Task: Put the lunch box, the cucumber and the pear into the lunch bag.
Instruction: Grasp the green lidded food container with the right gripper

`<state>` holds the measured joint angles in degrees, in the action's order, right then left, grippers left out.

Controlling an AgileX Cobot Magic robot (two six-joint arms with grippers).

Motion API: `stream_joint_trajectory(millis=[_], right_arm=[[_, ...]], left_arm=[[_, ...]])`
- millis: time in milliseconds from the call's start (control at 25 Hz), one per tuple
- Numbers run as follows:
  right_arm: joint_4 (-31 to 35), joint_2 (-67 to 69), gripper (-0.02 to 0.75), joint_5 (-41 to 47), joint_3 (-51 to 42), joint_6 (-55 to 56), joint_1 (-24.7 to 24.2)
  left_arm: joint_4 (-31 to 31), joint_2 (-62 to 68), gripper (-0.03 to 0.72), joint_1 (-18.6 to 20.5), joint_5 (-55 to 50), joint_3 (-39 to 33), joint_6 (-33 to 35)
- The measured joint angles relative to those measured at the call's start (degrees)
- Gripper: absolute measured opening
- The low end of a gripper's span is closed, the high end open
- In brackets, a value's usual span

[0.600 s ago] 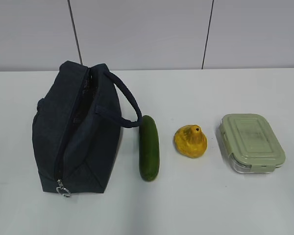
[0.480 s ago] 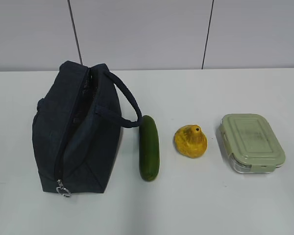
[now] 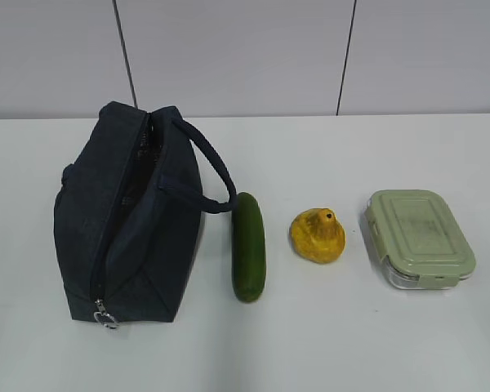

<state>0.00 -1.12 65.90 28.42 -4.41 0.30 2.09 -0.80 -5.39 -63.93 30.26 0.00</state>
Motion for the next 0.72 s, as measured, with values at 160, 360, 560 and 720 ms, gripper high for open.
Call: stream_joint_trajectory(millis=[160, 360, 560, 720], right_arm=[[0.00, 0.00, 0.444, 0.00, 0.00, 0.00, 0.00], [0.00, 0.00, 0.444, 0.00, 0.00, 0.00, 0.00], [0.00, 0.00, 0.444, 0.00, 0.00, 0.00, 0.00], [0.00, 0.00, 0.444, 0.00, 0.00, 0.00, 0.00]], left_arm=[[0.00, 0.00, 0.342, 0.00, 0.00, 0.00, 0.00], [0.00, 0.00, 0.342, 0.00, 0.00, 0.00, 0.00], [0.00, 0.00, 0.342, 0.00, 0.00, 0.00, 0.00], [0.00, 0.00, 0.342, 0.00, 0.00, 0.00, 0.00]])
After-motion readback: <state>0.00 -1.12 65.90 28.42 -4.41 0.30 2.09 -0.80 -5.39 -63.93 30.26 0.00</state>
